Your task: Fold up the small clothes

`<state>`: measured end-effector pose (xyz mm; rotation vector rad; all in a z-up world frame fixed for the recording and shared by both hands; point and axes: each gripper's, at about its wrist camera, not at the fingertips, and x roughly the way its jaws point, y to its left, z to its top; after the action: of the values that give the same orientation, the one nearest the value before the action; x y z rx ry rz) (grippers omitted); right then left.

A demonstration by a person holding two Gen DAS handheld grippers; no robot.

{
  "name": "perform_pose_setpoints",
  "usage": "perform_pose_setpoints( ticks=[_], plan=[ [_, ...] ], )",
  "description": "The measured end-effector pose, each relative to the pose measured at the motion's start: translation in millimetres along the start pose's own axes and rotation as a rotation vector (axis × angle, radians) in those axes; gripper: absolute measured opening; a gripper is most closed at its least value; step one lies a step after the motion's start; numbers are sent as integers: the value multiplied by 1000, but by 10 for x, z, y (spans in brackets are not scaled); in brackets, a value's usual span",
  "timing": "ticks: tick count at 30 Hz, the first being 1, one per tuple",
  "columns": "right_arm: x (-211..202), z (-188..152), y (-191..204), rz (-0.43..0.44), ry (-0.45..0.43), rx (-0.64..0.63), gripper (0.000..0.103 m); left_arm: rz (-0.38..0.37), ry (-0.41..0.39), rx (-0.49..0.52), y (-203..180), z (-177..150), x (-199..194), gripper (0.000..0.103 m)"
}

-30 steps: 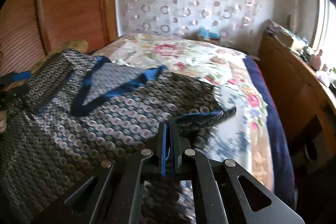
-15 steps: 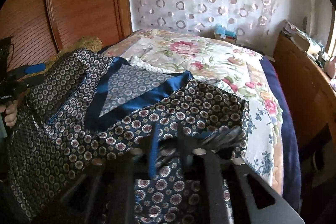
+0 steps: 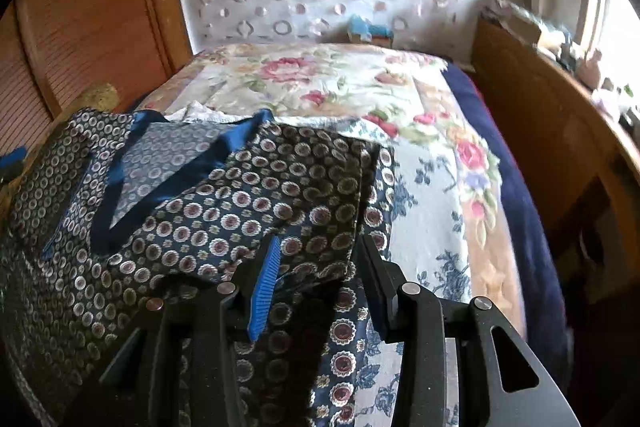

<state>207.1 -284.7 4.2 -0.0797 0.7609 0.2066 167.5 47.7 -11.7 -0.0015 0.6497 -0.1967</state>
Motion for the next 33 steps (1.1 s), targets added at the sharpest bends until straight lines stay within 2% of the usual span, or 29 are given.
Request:
perform_pose_setpoints(
  ticks=[5, 10, 17, 24, 27, 33],
  plan=[
    [163, 54, -14, 28, 46, 34, 41, 14, 7, -16, 76, -22, -7, 78],
    [320, 87, -101, 135, 72, 100, 41, 34, 14, -16, 149, -52, -41, 78],
    [427, 260, 137, 163, 61, 38, 41, 52, 10, -34, 249, -80, -76, 78],
    [162, 227, 141, 69, 1, -10, 41, 43, 4, -22, 205, -88, -58, 78],
    [56, 80, 115, 32, -1, 2, 41, 34, 3, -23, 199, -100, -49, 78],
    [-151, -271, 191, 25, 6, 29, 41, 30, 11, -22, 196, -138, -45, 78]
  ],
)
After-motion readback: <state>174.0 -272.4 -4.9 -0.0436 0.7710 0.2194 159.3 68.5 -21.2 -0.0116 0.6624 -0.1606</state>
